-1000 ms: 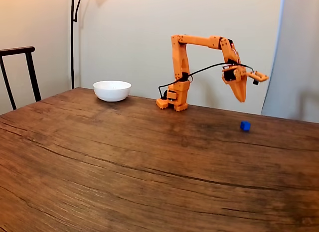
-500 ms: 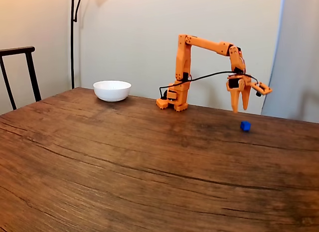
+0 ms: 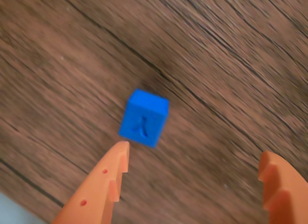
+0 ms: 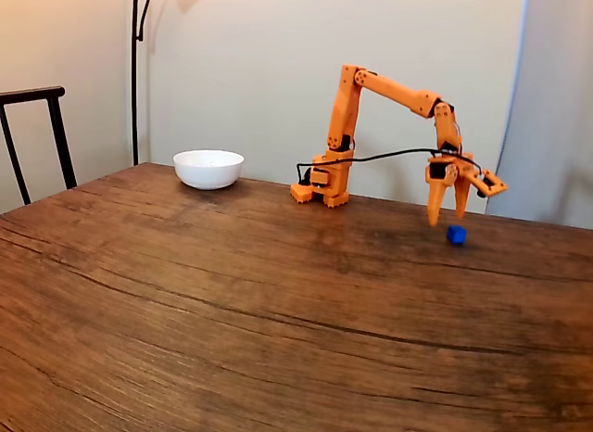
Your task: Grasp the cube and drop it in the bowl
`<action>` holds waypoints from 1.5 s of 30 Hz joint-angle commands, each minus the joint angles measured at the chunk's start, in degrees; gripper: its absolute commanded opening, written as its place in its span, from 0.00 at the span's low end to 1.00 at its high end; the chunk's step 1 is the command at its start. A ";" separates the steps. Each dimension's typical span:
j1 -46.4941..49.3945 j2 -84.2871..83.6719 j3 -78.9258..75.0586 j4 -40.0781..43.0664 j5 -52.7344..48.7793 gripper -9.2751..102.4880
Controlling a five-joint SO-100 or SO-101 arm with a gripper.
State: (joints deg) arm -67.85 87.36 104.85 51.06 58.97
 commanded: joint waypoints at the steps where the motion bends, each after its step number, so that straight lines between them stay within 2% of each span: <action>1: -0.35 -0.26 -2.55 -2.02 -0.79 0.41; 20: -3.25 -4.66 -4.22 -2.02 -9.14 0.41; 26: -3.08 -10.55 -9.05 -1.32 -9.23 0.40; 45: -2.55 -11.69 -8.79 -1.32 -10.81 0.40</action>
State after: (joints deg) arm -70.84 75.23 97.91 49.57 49.31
